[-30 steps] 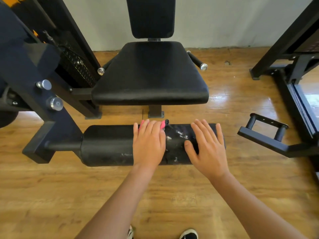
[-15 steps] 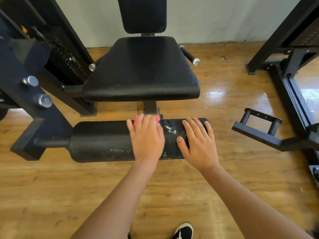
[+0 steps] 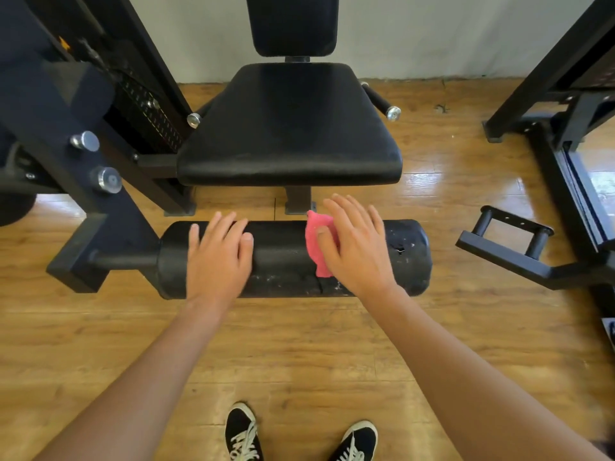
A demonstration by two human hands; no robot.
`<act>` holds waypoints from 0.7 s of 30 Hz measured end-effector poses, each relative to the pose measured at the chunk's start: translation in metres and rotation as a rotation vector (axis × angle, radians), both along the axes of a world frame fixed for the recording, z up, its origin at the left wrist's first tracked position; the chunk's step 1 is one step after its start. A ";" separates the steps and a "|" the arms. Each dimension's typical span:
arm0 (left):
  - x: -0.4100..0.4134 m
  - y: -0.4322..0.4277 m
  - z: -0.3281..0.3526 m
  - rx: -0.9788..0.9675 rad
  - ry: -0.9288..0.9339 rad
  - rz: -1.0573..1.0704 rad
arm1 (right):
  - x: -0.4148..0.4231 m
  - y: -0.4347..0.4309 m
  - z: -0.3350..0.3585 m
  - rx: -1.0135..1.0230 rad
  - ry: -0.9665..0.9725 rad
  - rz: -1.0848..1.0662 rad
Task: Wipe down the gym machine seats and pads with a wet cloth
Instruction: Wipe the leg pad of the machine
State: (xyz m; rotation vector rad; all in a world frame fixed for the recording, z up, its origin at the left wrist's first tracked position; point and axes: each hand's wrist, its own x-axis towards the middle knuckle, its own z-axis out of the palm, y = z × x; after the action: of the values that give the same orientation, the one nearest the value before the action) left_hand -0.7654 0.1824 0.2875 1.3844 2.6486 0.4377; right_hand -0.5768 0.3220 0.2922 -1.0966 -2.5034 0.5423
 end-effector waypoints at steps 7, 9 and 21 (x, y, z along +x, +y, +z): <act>-0.015 -0.015 -0.014 0.014 0.133 -0.093 | -0.009 -0.003 -0.012 0.149 -0.164 0.080; -0.016 -0.017 -0.015 0.024 0.149 -0.101 | 0.018 0.004 -0.013 0.174 -0.164 0.068; -0.024 -0.017 -0.019 0.046 0.175 -0.159 | -0.038 -0.051 -0.026 0.211 -0.101 -0.175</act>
State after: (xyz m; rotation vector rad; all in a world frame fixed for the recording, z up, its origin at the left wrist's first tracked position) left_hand -0.7897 0.1655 0.2684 1.7060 2.6474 0.3775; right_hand -0.6147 0.2713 0.2666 -1.2705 -2.4487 0.1738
